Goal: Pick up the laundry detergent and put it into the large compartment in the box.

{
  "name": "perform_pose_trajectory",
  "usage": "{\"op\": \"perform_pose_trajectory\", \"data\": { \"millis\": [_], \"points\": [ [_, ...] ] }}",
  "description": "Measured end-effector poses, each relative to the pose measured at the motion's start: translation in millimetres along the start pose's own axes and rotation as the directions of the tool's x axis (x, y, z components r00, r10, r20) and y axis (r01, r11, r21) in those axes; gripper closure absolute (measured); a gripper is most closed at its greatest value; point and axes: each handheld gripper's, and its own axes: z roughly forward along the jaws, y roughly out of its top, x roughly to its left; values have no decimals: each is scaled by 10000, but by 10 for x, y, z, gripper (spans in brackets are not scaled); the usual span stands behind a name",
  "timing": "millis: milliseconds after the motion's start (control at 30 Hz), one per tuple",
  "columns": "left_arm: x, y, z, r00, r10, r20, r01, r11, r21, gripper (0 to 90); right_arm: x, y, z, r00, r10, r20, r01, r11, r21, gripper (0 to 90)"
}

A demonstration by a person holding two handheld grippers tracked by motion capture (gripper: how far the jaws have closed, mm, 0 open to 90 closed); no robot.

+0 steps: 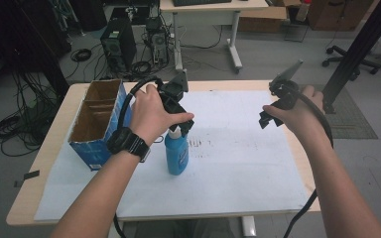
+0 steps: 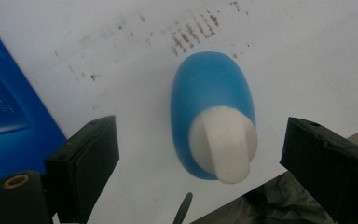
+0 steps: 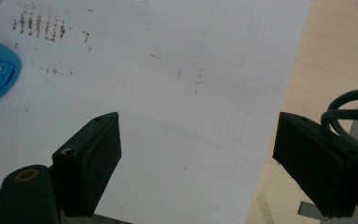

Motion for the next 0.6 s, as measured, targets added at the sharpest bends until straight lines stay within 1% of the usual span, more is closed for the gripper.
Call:
{"op": "perform_pose_trajectory", "data": {
  "millis": [167,267,367,400,467,600],
  "points": [
    [-18,5,72,10000,5,-90,-4,9999,106,115,1,1,7,10000,43,-22,-43,10000,-7,150],
    [-30,6,108,9999,90,-83,-88,9998,187,118,0,1,17,10000,17,-13,-17,10000,17,150],
    [-55,8,172,9999,-4,-110,6,9998,198,118,4,2,23,10000,6,-10,-6,10000,39,150],
    [-51,9,187,9999,81,-128,-78,9997,249,118,3,2,24,10000,-20,-14,20,10000,25,150],
    [-50,7,208,9999,84,-109,-80,9995,308,117,0,2,27,10000,8,-13,-8,10000,35,150],
    [-52,0,265,10000,-4,-75,6,9994,336,117,-10,-1,48,10000,21,-10,-21,10000,58,150]
  ]
}}
